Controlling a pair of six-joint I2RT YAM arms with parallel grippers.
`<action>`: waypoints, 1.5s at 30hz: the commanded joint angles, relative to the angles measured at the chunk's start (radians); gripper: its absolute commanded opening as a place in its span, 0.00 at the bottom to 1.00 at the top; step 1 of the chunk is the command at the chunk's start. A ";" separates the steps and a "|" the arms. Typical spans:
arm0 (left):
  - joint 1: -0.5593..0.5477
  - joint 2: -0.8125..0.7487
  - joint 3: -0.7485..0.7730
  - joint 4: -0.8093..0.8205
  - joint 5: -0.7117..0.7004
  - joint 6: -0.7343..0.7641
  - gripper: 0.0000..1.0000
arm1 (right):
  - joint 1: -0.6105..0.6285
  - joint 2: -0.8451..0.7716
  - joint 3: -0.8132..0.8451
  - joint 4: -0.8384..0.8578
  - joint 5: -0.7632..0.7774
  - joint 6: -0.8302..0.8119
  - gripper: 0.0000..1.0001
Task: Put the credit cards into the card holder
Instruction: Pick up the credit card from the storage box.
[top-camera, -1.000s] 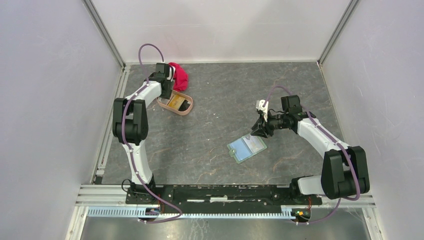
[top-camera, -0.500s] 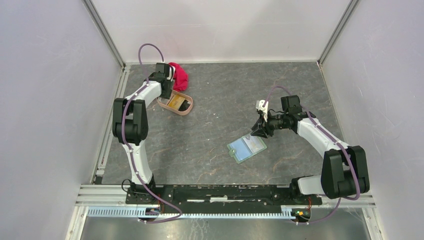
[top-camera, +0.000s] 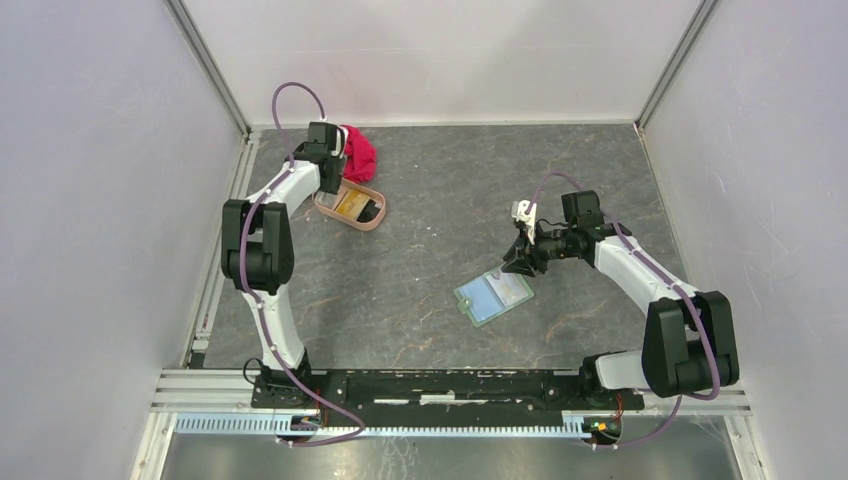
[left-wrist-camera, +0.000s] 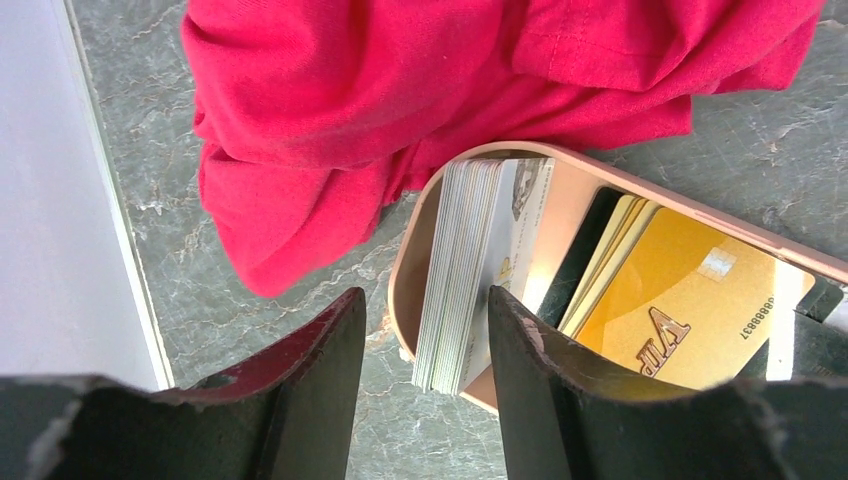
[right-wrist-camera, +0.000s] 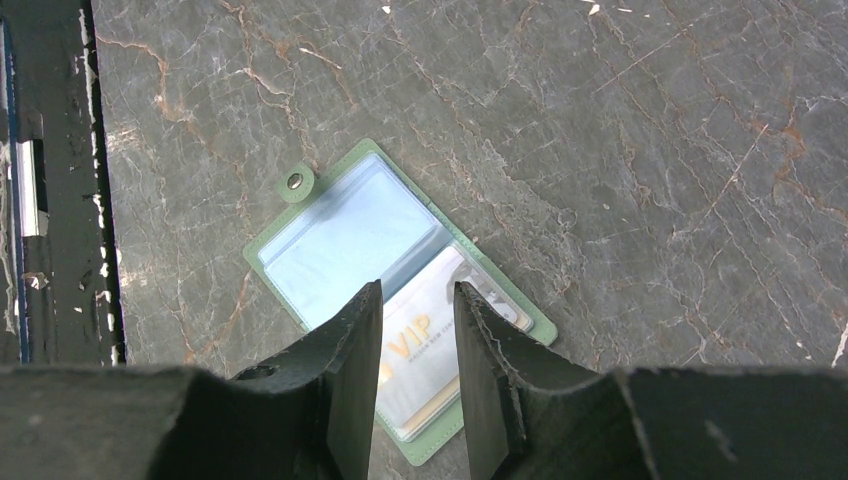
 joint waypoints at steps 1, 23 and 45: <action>0.006 -0.062 0.026 0.025 0.006 0.000 0.54 | 0.003 0.010 0.028 -0.004 -0.028 -0.018 0.38; 0.006 0.039 0.057 0.001 -0.005 0.018 0.69 | 0.004 0.015 0.032 -0.013 -0.034 -0.024 0.38; 0.006 0.004 0.057 0.002 -0.046 0.017 0.57 | 0.002 0.018 0.034 -0.018 -0.036 -0.026 0.38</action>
